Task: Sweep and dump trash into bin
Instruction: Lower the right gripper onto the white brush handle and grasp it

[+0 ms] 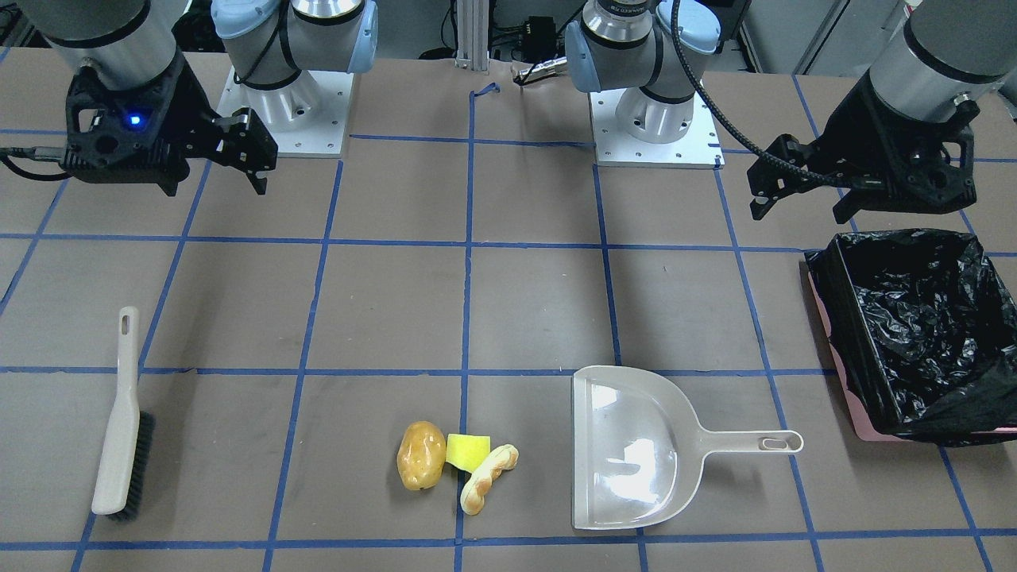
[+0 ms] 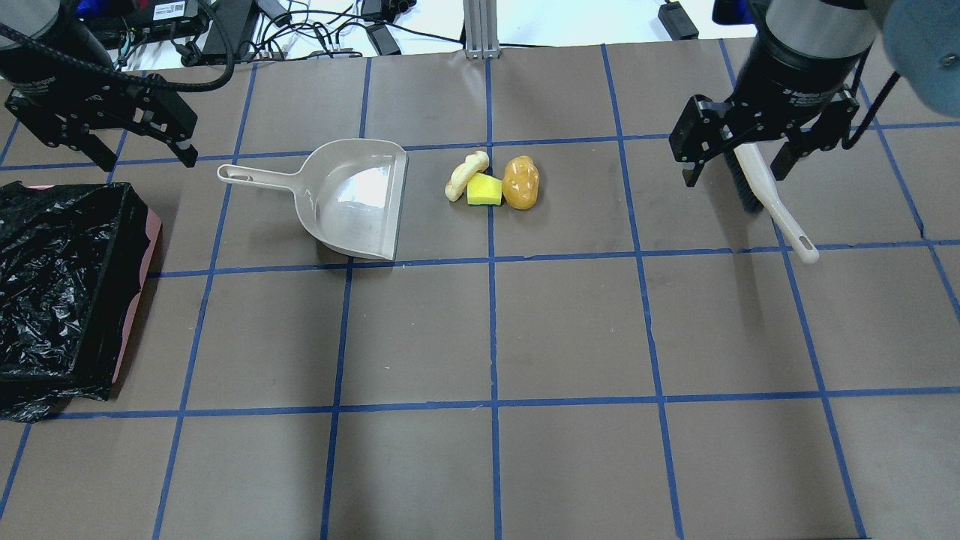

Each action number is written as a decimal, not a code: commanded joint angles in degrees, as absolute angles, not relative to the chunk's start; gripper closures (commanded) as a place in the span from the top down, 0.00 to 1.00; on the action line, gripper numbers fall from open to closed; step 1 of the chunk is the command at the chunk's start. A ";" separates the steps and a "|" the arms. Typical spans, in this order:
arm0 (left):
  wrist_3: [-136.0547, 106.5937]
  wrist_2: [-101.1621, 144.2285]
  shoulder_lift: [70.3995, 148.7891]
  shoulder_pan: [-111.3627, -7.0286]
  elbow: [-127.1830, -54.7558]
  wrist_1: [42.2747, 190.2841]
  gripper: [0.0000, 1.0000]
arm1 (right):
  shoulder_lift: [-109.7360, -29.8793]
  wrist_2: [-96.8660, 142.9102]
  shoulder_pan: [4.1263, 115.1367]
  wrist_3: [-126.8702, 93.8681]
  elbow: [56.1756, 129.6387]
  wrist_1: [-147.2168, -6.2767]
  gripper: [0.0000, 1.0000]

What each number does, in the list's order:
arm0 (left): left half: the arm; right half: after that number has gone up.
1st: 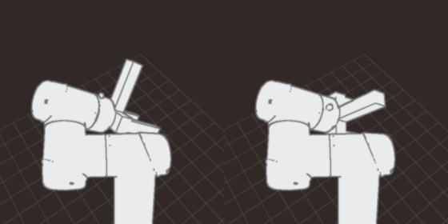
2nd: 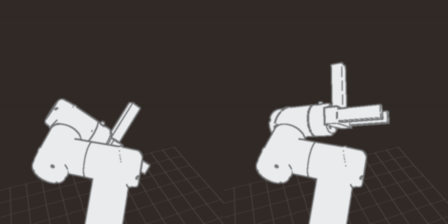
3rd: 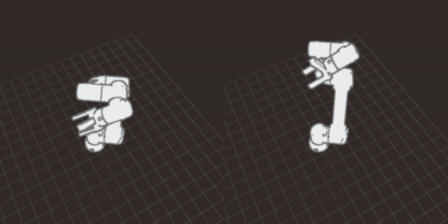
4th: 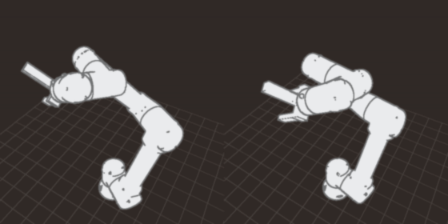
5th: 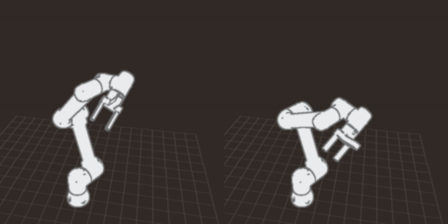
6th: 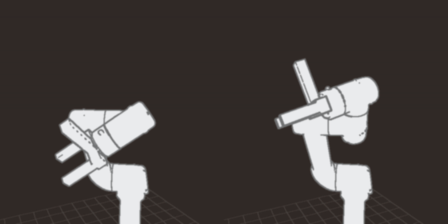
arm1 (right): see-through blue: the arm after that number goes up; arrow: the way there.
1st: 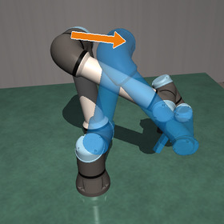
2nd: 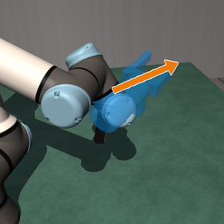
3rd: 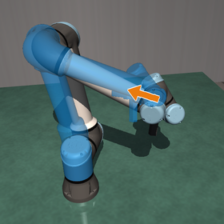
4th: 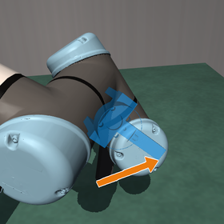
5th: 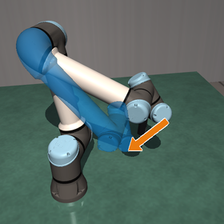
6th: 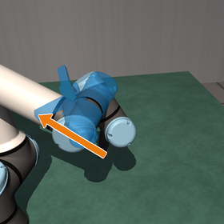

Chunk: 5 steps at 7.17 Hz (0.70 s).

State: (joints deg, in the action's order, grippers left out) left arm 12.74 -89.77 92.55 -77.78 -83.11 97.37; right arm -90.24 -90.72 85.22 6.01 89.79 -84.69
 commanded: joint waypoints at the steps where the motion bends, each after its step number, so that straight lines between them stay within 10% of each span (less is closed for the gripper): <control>1: 12.74 -89.74 92.55 -77.78 -83.14 97.38 1.00 | -89.83 -95.17 77.03 7.82 94.54 -89.00 0.99; 5: 12.74 -89.74 92.55 -77.70 -83.14 97.38 1.00 | -86.67 -94.84 72.44 23.54 102.65 -104.58 0.99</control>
